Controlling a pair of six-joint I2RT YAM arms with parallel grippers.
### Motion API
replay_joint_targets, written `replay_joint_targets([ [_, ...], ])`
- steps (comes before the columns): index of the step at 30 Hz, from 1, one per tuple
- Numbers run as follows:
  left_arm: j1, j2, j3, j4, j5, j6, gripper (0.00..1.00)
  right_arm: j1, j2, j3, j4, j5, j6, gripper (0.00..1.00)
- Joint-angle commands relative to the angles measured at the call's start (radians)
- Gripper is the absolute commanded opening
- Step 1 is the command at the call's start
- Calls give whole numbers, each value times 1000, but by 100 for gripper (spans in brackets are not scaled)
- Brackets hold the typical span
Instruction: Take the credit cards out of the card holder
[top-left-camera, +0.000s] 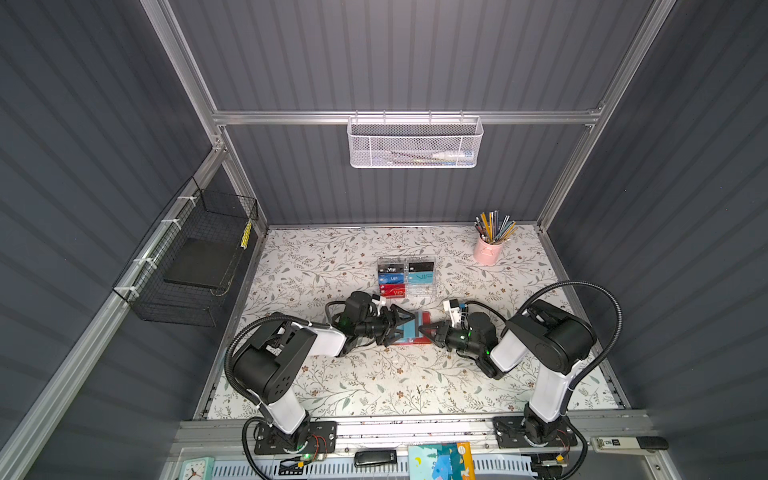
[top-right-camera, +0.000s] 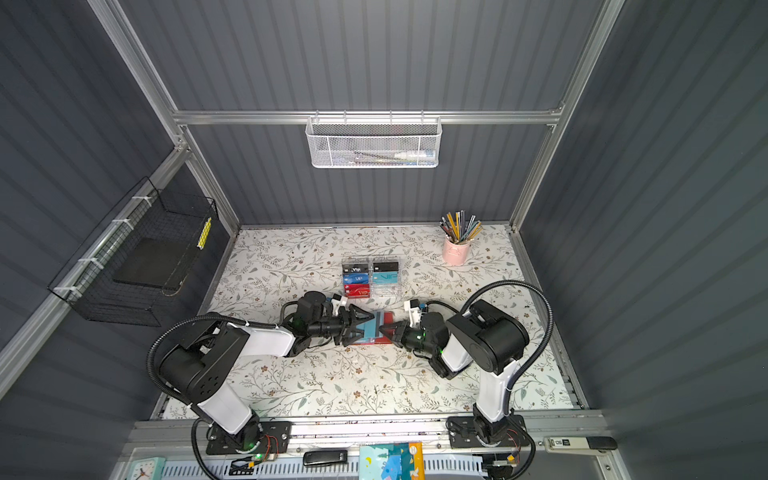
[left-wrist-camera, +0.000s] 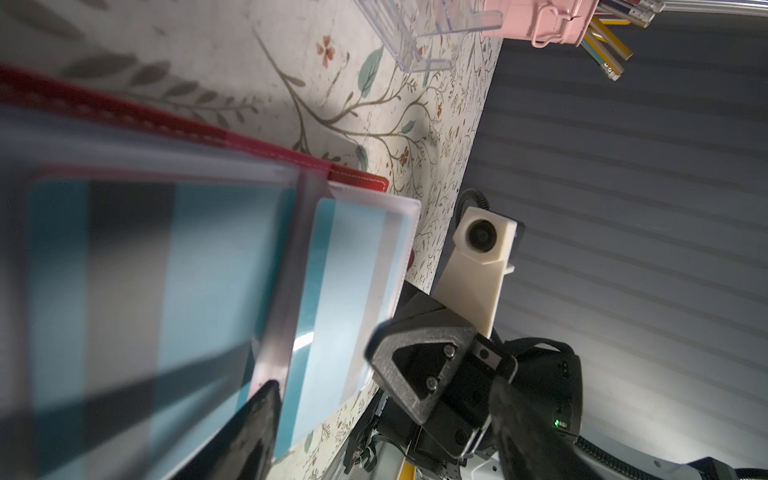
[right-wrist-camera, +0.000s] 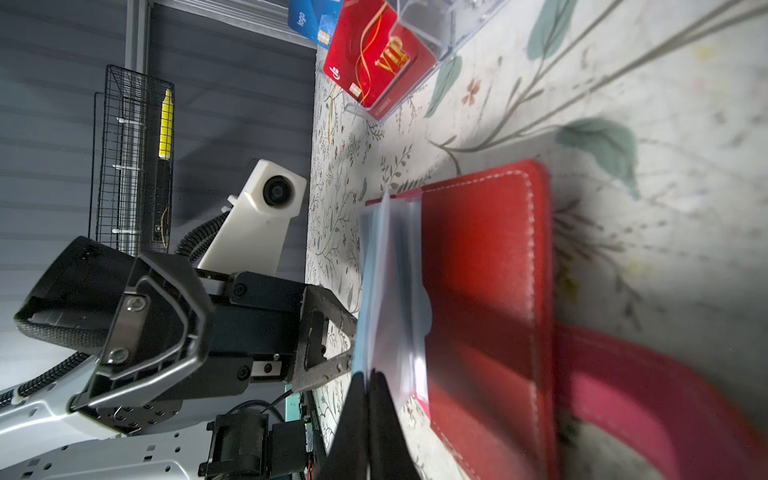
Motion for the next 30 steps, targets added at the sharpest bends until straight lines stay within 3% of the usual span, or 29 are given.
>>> replay_joint_targets([
  [1,-6,19,-8,66,15,-15,75,-1,5,16,-15,-9,-9,0],
  [7,-6,32,-8,83,15,-18,67,-4,32,21,-14,-9,-8,0],
  [19,-6,51,-21,102,12,-11,50,-5,57,25,-24,-4,-8,14],
  [22,-6,50,-22,99,10,-7,40,-5,58,24,-25,-4,-9,17],
  [30,-8,60,-22,96,9,2,38,-6,60,25,-24,-6,-8,17],
])
